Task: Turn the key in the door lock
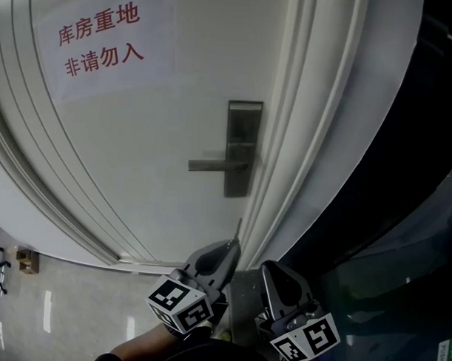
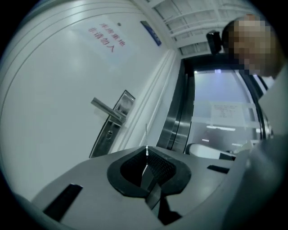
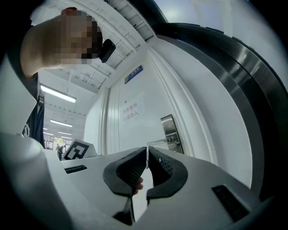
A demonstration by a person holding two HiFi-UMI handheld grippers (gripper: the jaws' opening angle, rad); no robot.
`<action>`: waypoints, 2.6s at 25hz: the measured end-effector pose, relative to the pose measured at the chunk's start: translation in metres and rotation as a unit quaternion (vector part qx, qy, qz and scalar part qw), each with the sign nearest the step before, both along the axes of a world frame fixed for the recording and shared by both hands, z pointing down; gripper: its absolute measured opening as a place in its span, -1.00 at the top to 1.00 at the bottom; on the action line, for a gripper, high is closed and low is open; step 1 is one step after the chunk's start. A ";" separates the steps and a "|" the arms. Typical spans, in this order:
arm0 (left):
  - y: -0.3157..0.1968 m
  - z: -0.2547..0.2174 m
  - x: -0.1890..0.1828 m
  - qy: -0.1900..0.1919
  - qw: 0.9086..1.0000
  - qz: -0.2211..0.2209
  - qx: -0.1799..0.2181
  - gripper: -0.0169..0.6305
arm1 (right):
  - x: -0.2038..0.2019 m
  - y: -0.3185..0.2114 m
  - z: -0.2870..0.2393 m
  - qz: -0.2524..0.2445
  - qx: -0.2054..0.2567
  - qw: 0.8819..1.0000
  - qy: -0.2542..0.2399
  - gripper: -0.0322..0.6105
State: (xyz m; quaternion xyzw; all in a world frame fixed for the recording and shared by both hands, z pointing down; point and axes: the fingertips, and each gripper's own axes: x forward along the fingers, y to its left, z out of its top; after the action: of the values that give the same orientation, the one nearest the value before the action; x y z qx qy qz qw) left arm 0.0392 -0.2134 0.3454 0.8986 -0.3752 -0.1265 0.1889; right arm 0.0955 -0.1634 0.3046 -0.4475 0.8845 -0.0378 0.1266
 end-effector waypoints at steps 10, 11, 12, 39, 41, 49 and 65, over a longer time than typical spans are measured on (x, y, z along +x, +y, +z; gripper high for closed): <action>-0.089 0.023 0.007 0.177 0.968 0.043 -0.174 0.92 | 0.000 -0.052 0.003 0.018 -0.007 1.000 0.007 0.85; -0.096 0.025 0.008 0.186 0.964 0.044 -0.184 0.92 | 0.001 -0.057 0.004 0.020 -0.009 1.000 0.006 0.85; -0.102 0.028 0.009 0.192 0.961 0.045 -0.193 0.92 | 0.002 -0.061 0.005 0.022 -0.010 1.000 0.006 0.85; -0.158 0.045 0.016 0.316 0.892 0.055 -0.319 0.92 | 0.014 -0.096 0.014 0.039 -0.023 0.999 0.000 0.85; -0.160 0.044 0.014 0.317 0.892 0.053 -0.318 0.92 | 0.014 -0.097 0.013 0.039 -0.022 0.999 0.000 0.85; -0.166 0.039 0.014 0.353 0.867 0.058 -0.346 0.92 | 0.015 -0.098 0.009 0.037 -0.020 0.999 -0.004 0.85; -0.176 0.035 0.011 0.329 0.872 0.056 -0.358 0.92 | 0.009 -0.106 0.011 0.028 -0.024 0.999 -0.003 0.85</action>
State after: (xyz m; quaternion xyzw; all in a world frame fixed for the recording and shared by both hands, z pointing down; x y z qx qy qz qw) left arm 0.0498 -0.3895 0.3809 0.6951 -0.2602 -0.2615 0.6171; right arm 0.1050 -0.2689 0.3151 -0.4748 0.8701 -0.0571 0.1196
